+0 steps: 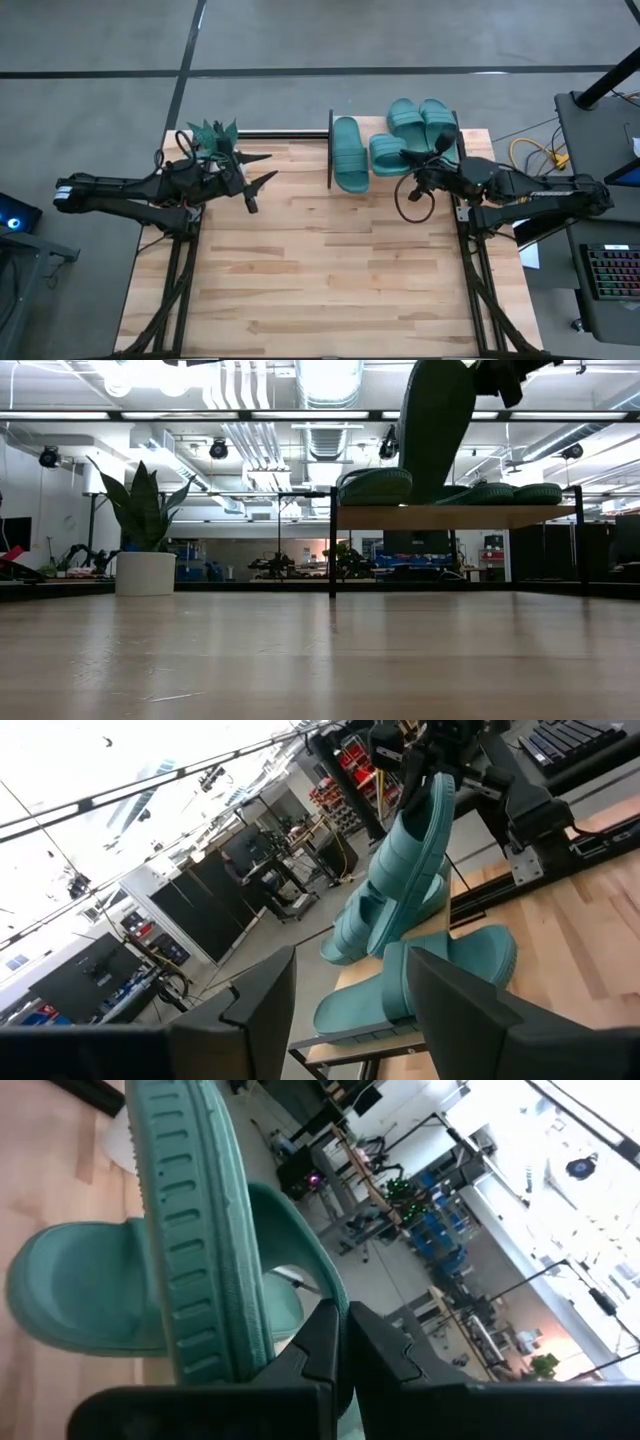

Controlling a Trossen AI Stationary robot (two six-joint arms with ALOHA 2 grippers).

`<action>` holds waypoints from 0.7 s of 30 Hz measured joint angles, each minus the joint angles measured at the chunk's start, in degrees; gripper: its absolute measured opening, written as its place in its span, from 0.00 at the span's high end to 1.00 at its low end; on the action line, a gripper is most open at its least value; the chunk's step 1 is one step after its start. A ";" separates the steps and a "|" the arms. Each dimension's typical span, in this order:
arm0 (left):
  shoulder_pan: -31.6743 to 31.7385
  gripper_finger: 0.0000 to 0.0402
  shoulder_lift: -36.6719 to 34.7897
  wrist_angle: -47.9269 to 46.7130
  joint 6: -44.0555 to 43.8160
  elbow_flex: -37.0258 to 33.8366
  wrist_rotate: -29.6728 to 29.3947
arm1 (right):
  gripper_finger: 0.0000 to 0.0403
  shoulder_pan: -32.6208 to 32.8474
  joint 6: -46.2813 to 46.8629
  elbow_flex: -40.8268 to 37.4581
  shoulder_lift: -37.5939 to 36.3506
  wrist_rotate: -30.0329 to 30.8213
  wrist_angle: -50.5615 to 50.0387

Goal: Pick and place slides into the shelf
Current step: Put the green slipper on the shelf

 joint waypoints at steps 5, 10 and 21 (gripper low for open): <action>0.00 0.56 0.38 -0.21 -0.02 -0.09 0.02 | 0.98 0.00 2.22 -2.63 -0.14 -0.11 0.05; 0.00 0.56 0.84 -0.42 0.00 -0.50 0.00 | 0.98 0.02 4.68 -6.41 -1.06 -0.59 0.49; 0.02 0.56 -0.39 0.10 0.03 -0.70 -0.02 | 0.98 -0.08 8.09 -13.14 -3.76 -0.89 0.85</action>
